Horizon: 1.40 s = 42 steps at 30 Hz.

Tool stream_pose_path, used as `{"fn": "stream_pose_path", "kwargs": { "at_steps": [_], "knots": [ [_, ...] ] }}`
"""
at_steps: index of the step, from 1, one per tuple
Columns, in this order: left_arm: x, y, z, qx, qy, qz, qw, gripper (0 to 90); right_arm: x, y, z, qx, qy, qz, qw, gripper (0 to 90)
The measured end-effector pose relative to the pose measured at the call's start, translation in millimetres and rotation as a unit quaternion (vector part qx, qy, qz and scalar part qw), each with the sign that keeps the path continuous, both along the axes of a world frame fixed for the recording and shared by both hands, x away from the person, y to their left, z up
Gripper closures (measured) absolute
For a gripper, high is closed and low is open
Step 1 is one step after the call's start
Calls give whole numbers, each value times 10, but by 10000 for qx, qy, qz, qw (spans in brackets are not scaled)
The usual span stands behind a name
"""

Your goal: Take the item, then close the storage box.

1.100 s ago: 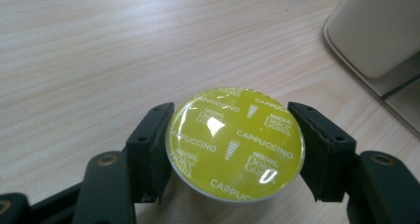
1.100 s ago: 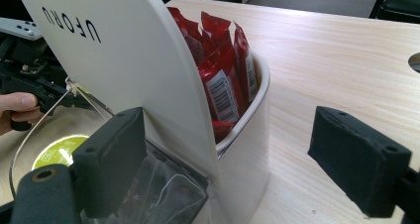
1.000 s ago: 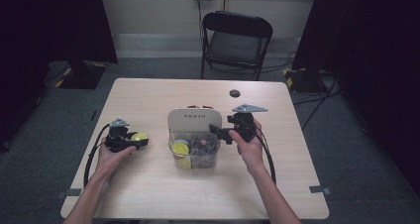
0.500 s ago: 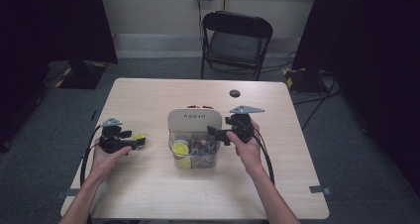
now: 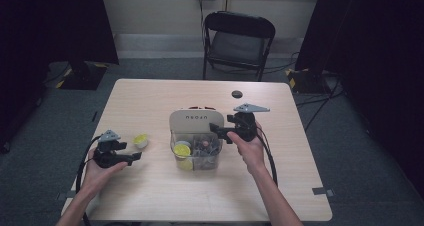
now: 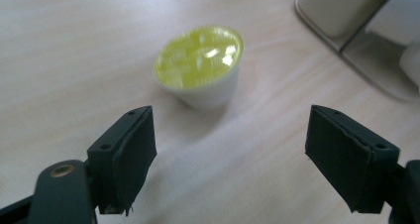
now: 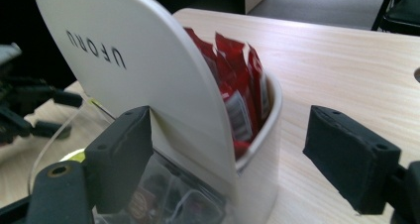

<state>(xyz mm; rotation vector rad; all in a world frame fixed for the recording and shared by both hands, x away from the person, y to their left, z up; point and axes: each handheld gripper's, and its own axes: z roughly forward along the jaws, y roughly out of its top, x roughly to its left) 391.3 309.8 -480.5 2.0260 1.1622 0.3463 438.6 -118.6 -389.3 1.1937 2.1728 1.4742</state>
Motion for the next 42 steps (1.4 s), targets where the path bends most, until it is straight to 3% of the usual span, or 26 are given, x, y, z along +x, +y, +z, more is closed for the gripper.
{"fn": "stream_pose_path", "kwargs": {
  "at_steps": [3,5,9,14,22,42],
  "knots": [
    [-38,-54,-79,209,-29,-70,9998,196,10,36,34,25,-41,82,10000,225],
    [-37,-91,-114,278,93,-152,9995,189,13,56,57,55,-74,145,9999,252],
    [-66,-118,-149,495,-75,-115,9987,171,7,78,91,132,-119,226,9996,312],
    [-99,-111,-216,493,-409,-94,9979,163,10,126,105,150,-122,328,9993,364],
    [-96,-108,-215,518,-412,-51,9978,158,-26,152,168,240,-208,417,9986,411],
    [-100,-107,-214,542,-410,-32,9977,156,-122,145,226,282,-265,547,9978,409]
  ]
}}
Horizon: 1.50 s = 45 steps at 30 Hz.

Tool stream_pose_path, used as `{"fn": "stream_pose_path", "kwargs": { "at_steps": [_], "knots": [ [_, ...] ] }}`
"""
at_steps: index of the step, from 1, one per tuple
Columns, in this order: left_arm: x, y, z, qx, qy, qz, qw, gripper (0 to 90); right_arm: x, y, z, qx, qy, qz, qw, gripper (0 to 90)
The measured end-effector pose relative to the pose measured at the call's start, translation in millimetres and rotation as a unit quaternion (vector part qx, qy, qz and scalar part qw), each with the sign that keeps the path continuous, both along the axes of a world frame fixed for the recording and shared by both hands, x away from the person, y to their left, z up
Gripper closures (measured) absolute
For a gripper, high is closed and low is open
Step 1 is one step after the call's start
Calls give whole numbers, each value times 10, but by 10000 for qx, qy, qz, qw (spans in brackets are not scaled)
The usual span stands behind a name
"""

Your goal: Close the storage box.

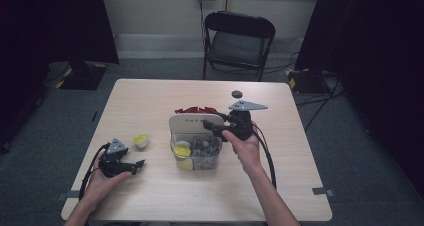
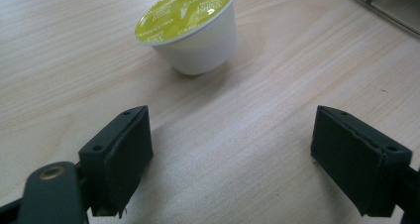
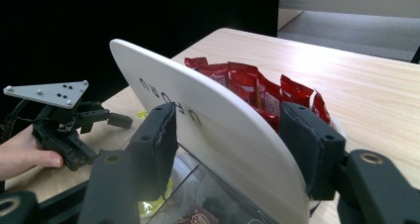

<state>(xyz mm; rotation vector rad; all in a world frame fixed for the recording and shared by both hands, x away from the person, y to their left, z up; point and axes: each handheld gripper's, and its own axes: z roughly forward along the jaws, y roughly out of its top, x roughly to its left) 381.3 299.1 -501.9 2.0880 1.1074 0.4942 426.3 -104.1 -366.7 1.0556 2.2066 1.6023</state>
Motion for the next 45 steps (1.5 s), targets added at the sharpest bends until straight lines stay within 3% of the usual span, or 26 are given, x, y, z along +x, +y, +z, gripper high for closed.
{"fn": "stream_pose_path", "kwargs": {
  "at_steps": [15,19,31,37,45],
  "knots": [
    [0,-2,-1,-20,0,6,10000,156,-109,-3,-19,-59,28,122,9999,400],
    [1,-1,-1,-25,4,0,10000,156,-121,-19,-18,-9,127,201,9997,396],
    [6,3,0,-17,8,-17,10000,153,-199,-19,-18,-170,149,233,9995,369],
    [6,3,-1,-16,8,-17,10000,153,-209,-52,-57,-11,263,277,9993,332],
    [6,3,0,-12,7,-16,10000,153,-262,-88,-88,-51,229,235,9994,300]
  ]
}}
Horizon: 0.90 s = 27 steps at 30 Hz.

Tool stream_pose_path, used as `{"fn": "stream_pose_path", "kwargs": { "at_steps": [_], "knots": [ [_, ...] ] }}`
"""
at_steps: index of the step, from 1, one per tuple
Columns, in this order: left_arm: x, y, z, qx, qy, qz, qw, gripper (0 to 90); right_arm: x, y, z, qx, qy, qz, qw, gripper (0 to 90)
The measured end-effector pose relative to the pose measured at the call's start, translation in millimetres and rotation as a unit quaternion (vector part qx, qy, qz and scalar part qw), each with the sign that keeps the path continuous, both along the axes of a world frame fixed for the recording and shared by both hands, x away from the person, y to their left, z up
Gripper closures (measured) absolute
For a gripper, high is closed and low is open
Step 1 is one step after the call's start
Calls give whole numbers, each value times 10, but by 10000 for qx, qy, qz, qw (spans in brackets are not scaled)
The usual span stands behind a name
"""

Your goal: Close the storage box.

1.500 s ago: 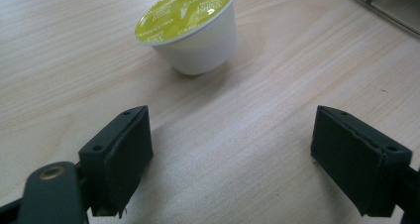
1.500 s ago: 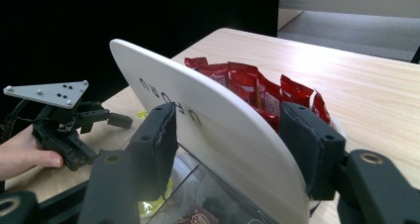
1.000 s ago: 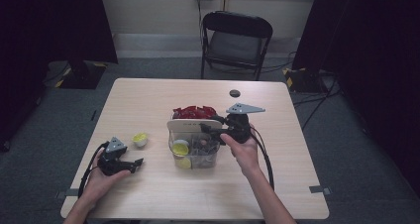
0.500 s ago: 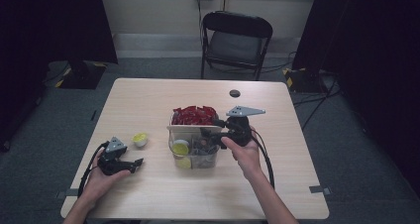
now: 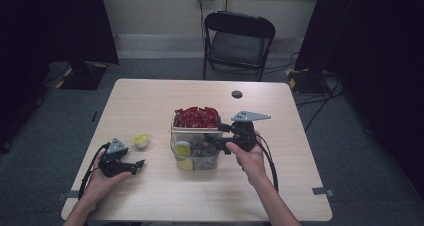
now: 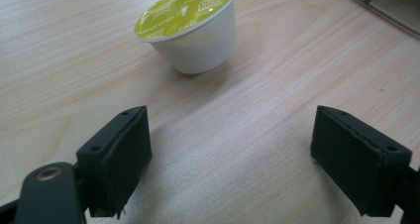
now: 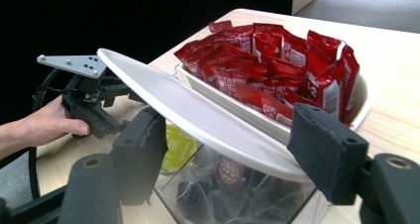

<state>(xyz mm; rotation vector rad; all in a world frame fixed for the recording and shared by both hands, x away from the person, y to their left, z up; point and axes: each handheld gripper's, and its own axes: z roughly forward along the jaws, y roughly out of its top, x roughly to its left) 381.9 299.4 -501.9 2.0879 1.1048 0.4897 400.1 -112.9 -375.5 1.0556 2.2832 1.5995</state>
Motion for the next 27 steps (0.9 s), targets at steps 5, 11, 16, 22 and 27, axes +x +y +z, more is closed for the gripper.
{"fn": "stream_pose_path", "kwargs": {
  "at_steps": [5,11,16,22,27],
  "knots": [
    [0,0,0,-3,1,-3,10000,153,-35,-22,-9,-92,11,-88,9999,260],
    [1,2,0,-1,-1,-8,10000,153,-51,-65,-22,-140,0,-220,9997,197],
    [1,2,-1,-4,0,-14,10000,153,-81,-98,-109,-171,40,-266,9995,191],
    [1,2,-1,-6,2,-15,10000,153,-114,-102,-173,-213,100,-271,9994,180],
    [1,2,-1,-9,0,-16,10000,153,-166,-66,-237,-271,174,-201,9993,153]
  ]
}}
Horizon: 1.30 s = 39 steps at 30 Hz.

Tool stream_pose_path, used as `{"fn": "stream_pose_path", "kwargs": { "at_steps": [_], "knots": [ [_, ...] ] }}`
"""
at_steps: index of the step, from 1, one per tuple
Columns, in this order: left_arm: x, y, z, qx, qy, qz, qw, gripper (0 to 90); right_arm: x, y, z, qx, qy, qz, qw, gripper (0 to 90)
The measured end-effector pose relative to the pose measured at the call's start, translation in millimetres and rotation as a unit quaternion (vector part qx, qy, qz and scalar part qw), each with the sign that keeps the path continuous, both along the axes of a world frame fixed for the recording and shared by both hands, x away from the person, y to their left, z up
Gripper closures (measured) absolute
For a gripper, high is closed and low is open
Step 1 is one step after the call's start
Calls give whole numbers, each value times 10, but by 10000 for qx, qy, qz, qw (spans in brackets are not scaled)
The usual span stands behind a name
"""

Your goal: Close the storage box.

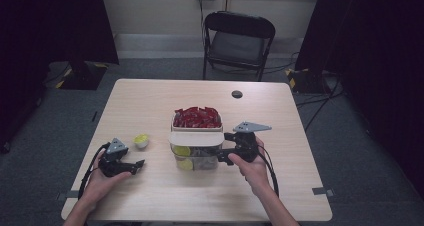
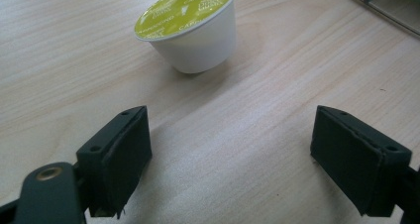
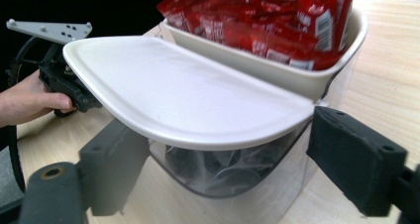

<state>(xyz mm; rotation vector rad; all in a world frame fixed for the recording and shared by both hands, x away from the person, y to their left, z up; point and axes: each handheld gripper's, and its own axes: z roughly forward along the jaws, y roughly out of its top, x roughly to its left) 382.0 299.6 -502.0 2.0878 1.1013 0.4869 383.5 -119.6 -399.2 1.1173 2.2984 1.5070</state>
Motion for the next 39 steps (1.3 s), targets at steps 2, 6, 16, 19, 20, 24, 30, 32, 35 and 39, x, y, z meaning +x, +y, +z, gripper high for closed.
{"fn": "stream_pose_path", "kwargs": {
  "at_steps": [2,6,16,19,20,24,30,32,35,39],
  "knots": [
    [0,1,0,2,0,-2,10000,153,-24,2,-21,-28,-4,-19,10000,156],
    [0,1,0,1,1,-3,10000,153,-70,-4,-63,-52,30,76,10000,160],
    [1,2,0,1,1,-10,10000,153,-141,64,-236,-391,-38,64,9992,154],
    [0,2,0,0,0,-10,10000,153,-149,75,-289,-473,-4,73,9989,155],
    [1,2,0,4,0,-12,10000,153,-152,76,-301,-476,32,68,9988,157],
    [1,2,0,4,0,-13,10000,153,-155,78,-347,-489,38,45,9988,164],
    [1,2,0,3,0,-13,10000,153,-153,68,-424,-559,-12,-53,9984,202],
    [1,2,0,1,1,-11,10000,153,-156,61,-437,-573,17,-36,9984,203],
    [1,3,0,3,1,-13,10000,153,-171,33,-414,-535,-20,-38,9986,203],
    [1,2,0,0,2,-11,10000,153,-208,-45,-367,-475,34,-59,9988,199]
  ]
}}
